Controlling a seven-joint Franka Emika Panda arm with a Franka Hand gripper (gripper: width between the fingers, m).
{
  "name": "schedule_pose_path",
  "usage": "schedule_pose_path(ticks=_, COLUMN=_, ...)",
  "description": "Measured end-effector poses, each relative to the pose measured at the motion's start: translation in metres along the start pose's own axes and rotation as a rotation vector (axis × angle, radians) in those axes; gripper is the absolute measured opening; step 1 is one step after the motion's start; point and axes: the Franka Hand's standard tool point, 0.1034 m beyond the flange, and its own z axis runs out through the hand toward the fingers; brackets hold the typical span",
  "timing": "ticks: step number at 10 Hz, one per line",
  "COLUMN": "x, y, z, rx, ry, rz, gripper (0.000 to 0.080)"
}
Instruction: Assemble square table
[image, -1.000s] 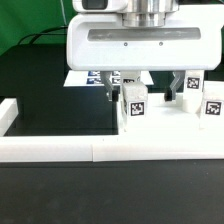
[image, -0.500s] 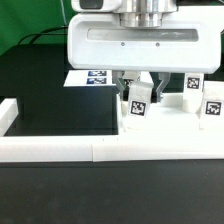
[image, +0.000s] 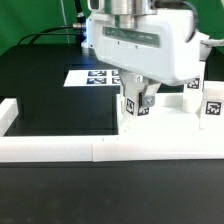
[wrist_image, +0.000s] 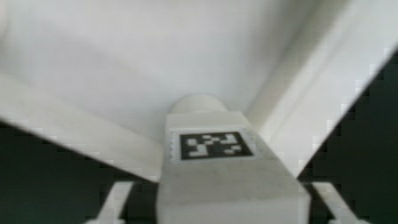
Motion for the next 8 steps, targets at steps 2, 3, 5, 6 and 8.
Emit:
schedule_pose_path(ticks=2, x=-0.001, y=0.000, z=0.000, rx=0.008, ry=-0.017, rz=0.188, gripper=0.0291)
schedule_pose_path(ticks=3, x=0.001, y=0.001, z=0.001, rx=0.011, ry=-0.022, rz=0.301, gripper=0.0291)
schedule_pose_path(ticks=5, x=0.002, y=0.002, z=0.002, rx=0.013, ry=-0.018, rz=0.269, gripper=0.0299)
schedule_pose_path(ticks=6, x=0.002, y=0.002, z=0.002, rx=0.013, ry=-0.018, rz=0.262, gripper=0.0494)
schedule_pose_path(ticks=8, x=0.009, y=0.002, z=0.003, rx=0.037, ry=0.004, rz=-0.289, gripper=0.0614)
